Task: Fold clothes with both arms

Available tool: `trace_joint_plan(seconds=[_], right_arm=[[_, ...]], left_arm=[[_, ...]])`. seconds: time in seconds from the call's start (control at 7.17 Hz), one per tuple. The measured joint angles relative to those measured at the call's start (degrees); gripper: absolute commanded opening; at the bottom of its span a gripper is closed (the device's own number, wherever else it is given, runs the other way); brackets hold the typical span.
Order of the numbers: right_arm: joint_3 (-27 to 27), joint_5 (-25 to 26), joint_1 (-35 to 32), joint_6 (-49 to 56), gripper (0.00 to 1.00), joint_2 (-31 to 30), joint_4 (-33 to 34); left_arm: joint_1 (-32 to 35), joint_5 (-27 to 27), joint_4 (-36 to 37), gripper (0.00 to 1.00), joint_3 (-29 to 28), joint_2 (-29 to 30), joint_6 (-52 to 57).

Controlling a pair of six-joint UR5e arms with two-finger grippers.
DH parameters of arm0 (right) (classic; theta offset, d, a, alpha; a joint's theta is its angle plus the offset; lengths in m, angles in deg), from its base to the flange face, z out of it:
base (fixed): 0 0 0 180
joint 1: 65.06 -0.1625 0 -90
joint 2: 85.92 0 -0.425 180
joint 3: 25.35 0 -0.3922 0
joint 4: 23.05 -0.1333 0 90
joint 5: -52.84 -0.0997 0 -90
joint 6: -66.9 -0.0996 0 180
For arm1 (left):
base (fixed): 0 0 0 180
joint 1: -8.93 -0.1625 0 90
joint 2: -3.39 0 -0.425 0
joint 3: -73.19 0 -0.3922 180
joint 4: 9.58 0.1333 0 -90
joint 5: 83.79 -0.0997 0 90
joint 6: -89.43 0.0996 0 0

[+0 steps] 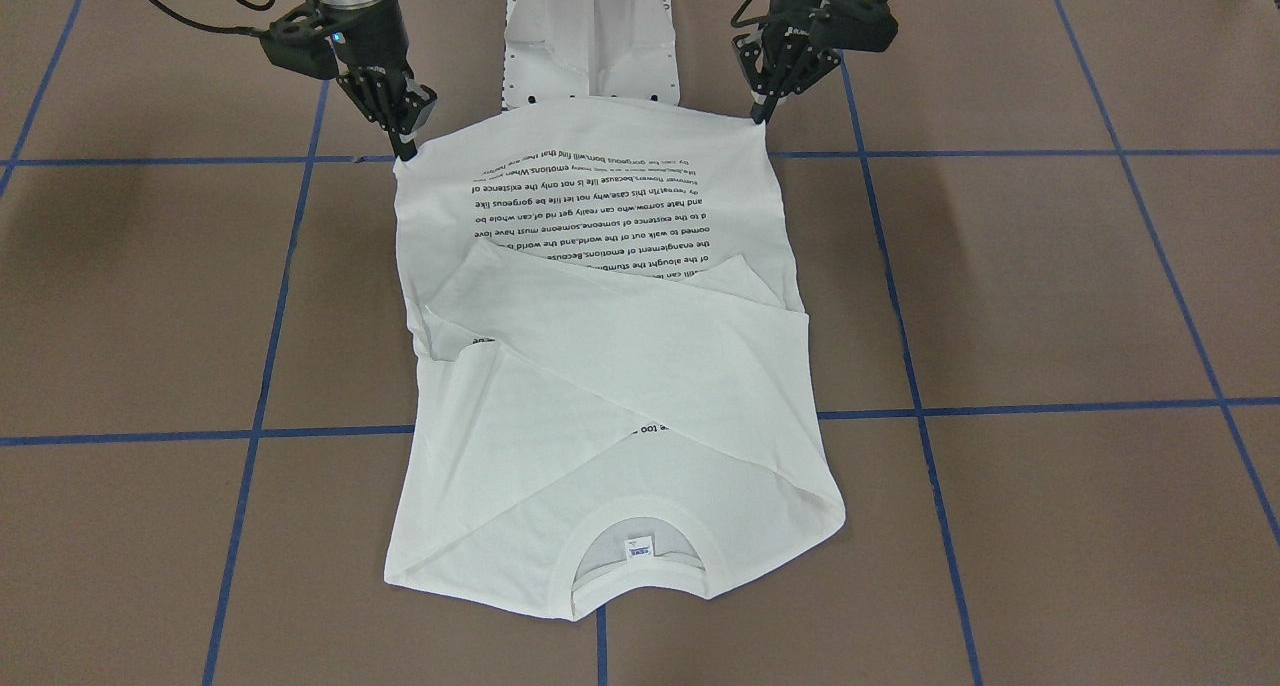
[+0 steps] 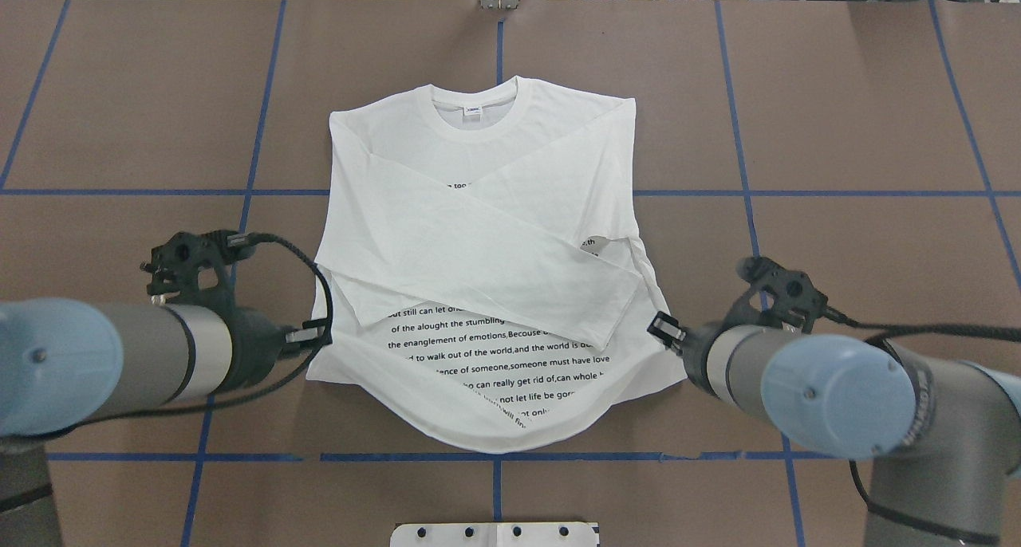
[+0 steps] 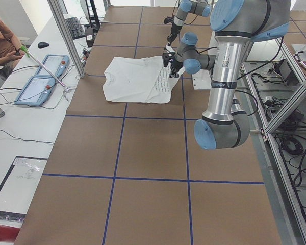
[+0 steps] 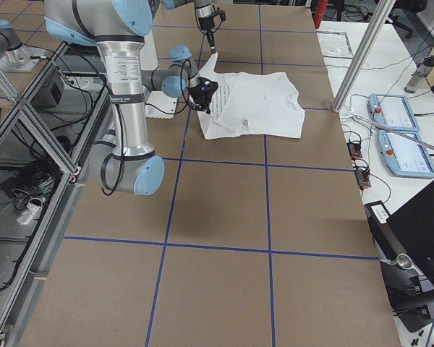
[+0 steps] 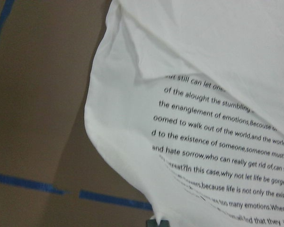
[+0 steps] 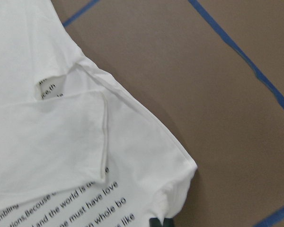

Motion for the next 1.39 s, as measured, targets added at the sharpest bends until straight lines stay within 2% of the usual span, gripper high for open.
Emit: trace_joint_plan(seconds=[0.14,0.42,0.7,0.84,1.12,1.39], right_arm=[[6.0,-3.5,-6.6,5.5,0.0,5.0,0.5],[17.4,-6.0,-15.3,12.9,0.0,12.9,0.4],[31.2,-6.3,-20.5,16.4,0.0,21.7,-0.8],[39.2,-6.3,-22.1,17.1,0.0,26.1,-3.9],[52.0,-6.4,-23.3,17.2,0.0,32.2,-11.1],[57.3,-6.4,-23.6,17.1,0.0,34.7,-12.8]], left_arm=[[5.5,0.0,-0.3,0.0,-6.2,3.9,5.0],[12.8,-0.1,-4.3,0.0,-16.7,8.1,11.4],[16.1,-0.2,-13.7,0.0,-29.3,12.3,12.8],[17.6,-0.3,-17.9,0.0,-35.2,14.5,12.9],[19.4,-0.3,-23.4,0.0,-41.5,16.7,13.1],[20.1,-0.4,-24.6,0.0,-44.2,18.1,13.1]])
